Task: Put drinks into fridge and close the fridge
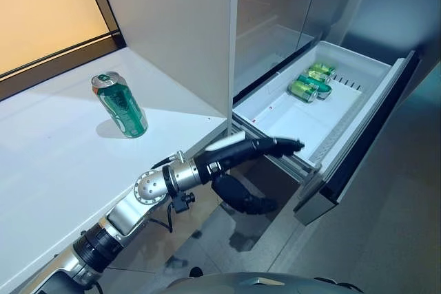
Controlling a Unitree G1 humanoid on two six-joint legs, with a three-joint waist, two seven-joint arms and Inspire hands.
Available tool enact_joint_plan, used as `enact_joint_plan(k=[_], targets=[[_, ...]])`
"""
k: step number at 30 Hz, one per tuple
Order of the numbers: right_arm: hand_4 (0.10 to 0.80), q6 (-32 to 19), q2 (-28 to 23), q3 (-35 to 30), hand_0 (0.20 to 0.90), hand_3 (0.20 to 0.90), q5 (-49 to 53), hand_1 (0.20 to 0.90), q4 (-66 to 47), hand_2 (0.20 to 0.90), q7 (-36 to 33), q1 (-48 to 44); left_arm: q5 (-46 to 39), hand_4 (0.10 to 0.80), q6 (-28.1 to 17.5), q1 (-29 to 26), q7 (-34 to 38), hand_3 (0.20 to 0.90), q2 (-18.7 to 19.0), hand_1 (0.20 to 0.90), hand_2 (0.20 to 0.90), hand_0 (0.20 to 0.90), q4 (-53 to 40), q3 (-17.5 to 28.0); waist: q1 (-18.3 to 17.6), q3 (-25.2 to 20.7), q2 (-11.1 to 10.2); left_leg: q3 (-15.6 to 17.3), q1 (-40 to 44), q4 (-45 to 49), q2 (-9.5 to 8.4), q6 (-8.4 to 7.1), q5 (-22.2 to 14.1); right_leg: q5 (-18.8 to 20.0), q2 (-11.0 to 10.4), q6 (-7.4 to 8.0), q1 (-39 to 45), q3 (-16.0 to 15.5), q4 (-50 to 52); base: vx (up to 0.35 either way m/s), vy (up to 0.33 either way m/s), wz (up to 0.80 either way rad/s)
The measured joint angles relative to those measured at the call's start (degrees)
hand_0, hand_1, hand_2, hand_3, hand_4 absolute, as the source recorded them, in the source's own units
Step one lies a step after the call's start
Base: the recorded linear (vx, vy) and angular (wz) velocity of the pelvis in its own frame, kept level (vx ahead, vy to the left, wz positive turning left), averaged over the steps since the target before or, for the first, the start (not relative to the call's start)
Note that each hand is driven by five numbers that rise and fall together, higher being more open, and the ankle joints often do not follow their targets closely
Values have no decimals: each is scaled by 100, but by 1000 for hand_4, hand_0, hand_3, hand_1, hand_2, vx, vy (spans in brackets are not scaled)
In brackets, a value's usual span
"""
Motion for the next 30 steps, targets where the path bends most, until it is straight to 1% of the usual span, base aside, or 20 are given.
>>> enact_joint_plan(k=[4,7,12,17,22,24,26,28,30], targets=[[800,-8,-6,-4,900,900,90,900,5,900,-1,37,-108,800,-21,-19,432,900,-7,900,900,900,-4,462,35,0,1,-24,0,2,-2,6,6,0,-1,0,12,-21,-1,3,-7,2],[800,-31,-6,-11,900,900,194,900,14,900,-2,92,-104,800,-180,-19,859,900,-47,900,900,900,-5,880,79,-2,-1,-36,1,3,-5,8,7,-1,-1,1,19,-28,-2,21,-8,1],[800,-139,2,-11,900,900,194,900,54,900,-4,160,-11,800,-534,-20,1904,900,-92,900,900,900,-5,1518,157,-14,-20,-70,1,13,-14,10,15,-1,1,0,34,-42,-2,24,-5,2],[800,-207,48,-13,900,900,194,900,95,900,-6,195,409,800,-796,-21,2903,900,-106,900,900,900,-2,2166,160,-71,-73,-82,1,15,-24,17,23,-1,1,0,39,-40,-2,32,0,1],[800,-252,84,-17,900,900,193,900,153,900,-18,226,703,800,-917,-34,3469,900,-97,900,900,900,-3,2469,156,-168,-104,-94,1,11,-41,27,30,-3,-4,4,44,-23,-3,12,1,0],[800,-262,85,-36,900,900,191,900,153,900,-20,231,1041,800,-914,-36,3845,900,-93,900,900,900,-2,2582,152,-168,-104,-118,1,-6,-51,35,36,-5,-9,6,48,-21,-4,0,0,0],[800,-263,86,-67,900,900,192,900,152,900,-20,252,1490,800,-857,-35,4391,900,-57,900,900,900,41,2719,160,-184,-96,-138,1,-9,-56,38,39,-4,-11,6,52,-21,-4,0,0,0],[800,-262,84,-68,900,900,191,900,150,900,-20,270,1725,800,-743,-34,4753,900,-45,900,900,900,105,2876,162,-213,-90,-145,0,-8,-56,38,40,-4,-10,6,52,-22,-3,0,0,0],[800,-261,79,-74,900,900,191,900,148,900,-21,298,1765,800,-699,-33,4995,900,-42,900,900,900,301,3019,166,-260,-77,-158,-4,-8,-58,38,40,-5,-9,6,53,-21,-3,0,0,0]])
